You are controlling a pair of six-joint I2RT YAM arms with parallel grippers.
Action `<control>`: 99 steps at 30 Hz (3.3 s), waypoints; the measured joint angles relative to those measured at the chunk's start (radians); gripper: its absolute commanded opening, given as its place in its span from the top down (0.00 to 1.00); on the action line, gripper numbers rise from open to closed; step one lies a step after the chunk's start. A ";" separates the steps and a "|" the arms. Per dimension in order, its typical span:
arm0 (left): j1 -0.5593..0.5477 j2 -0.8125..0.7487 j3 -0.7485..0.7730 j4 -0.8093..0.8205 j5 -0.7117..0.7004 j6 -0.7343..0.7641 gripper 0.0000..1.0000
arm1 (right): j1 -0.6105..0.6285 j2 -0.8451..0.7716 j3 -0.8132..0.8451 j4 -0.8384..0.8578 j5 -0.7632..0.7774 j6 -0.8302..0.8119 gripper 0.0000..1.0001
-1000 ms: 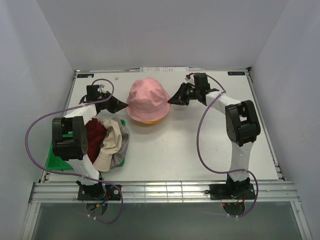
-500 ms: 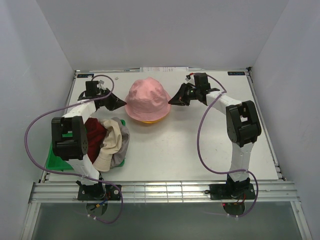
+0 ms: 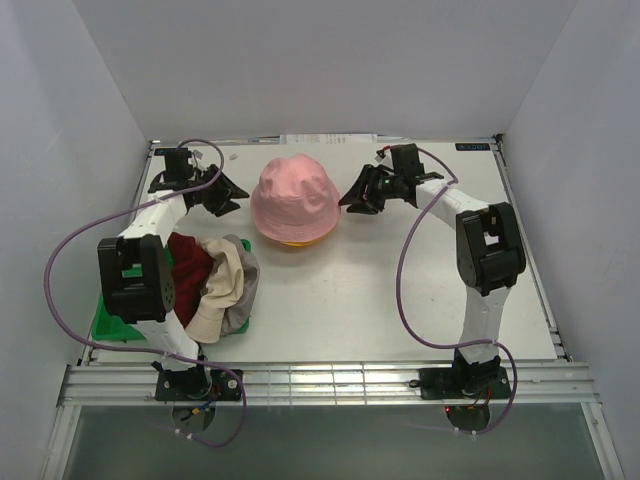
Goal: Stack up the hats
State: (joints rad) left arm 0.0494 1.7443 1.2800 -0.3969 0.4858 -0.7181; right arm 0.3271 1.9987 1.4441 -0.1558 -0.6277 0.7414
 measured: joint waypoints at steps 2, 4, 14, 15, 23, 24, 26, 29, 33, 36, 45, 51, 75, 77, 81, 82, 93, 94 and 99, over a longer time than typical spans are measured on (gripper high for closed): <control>0.000 -0.011 0.012 -0.021 -0.005 0.007 0.44 | 0.000 -0.009 0.000 -0.005 0.001 0.000 0.49; 0.000 -0.025 0.033 -0.044 -0.010 0.016 0.43 | -0.001 -0.023 0.000 -0.011 0.004 0.000 0.45; 0.000 -0.272 0.157 -0.174 -0.124 0.110 0.39 | -0.024 -0.157 0.000 -0.027 0.016 -0.003 0.30; 0.000 -0.311 0.165 -0.192 -0.153 0.122 0.38 | -0.026 -0.171 -0.001 -0.027 0.017 -0.006 0.29; 0.000 -0.640 0.140 -0.380 -0.439 0.227 0.31 | -0.031 -0.317 -0.124 -0.022 0.022 -0.037 0.29; 0.000 -0.671 0.121 -0.396 -0.462 0.237 0.30 | -0.031 -0.328 -0.138 -0.023 0.021 -0.040 0.29; 0.001 -0.740 0.066 -0.431 -0.497 0.259 0.29 | -0.030 -0.348 -0.159 -0.027 0.017 -0.046 0.29; 0.001 -0.811 -0.031 -0.480 -0.504 0.296 0.28 | -0.024 -0.360 -0.165 -0.030 0.009 -0.061 0.29; 0.001 -0.836 -0.121 -0.534 -0.476 0.337 0.28 | -0.023 -0.368 -0.165 -0.031 -0.005 -0.078 0.30; 0.001 -0.835 -0.165 -0.557 -0.470 0.366 0.28 | -0.019 -0.369 -0.165 -0.031 -0.011 -0.088 0.30; 0.001 -0.807 -0.216 -0.578 -0.457 0.400 0.29 | -0.018 -0.370 -0.195 -0.029 -0.028 -0.094 0.30; 0.001 -0.750 -0.239 -0.574 -0.472 0.394 0.32 | -0.018 -0.370 -0.200 -0.026 -0.032 -0.093 0.30; 0.001 -0.633 -0.149 -0.634 -0.550 0.378 1.00 | -0.018 -0.370 -0.210 -0.014 -0.038 -0.087 0.36; 0.001 -0.571 -0.022 -0.664 -0.568 0.386 1.00 | -0.018 -0.370 -0.196 -0.024 -0.039 -0.087 0.36; 0.001 -0.475 0.220 -0.676 -0.621 0.400 1.00 | -0.016 -0.370 -0.164 -0.028 -0.042 -0.088 0.36; 0.001 -0.470 0.253 -0.674 -0.632 0.399 1.00 | -0.015 -0.370 -0.158 -0.030 -0.042 -0.090 0.36; 0.001 -0.438 0.592 -0.692 -0.564 0.341 1.00 | 0.001 -0.367 -0.019 -0.092 -0.048 -0.090 0.34; 0.001 -0.435 0.628 -0.679 -0.536 0.326 1.00 | 0.003 -0.367 0.001 -0.087 -0.055 -0.085 0.33; 0.001 -0.426 0.703 -0.547 -0.384 0.242 1.00 | 0.016 -0.367 0.045 0.010 -0.104 0.006 0.28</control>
State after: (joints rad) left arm 0.0502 1.3182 1.9835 -0.9443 0.1017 -0.4759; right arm 0.3428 1.6318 1.4895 -0.1459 -0.7315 0.7479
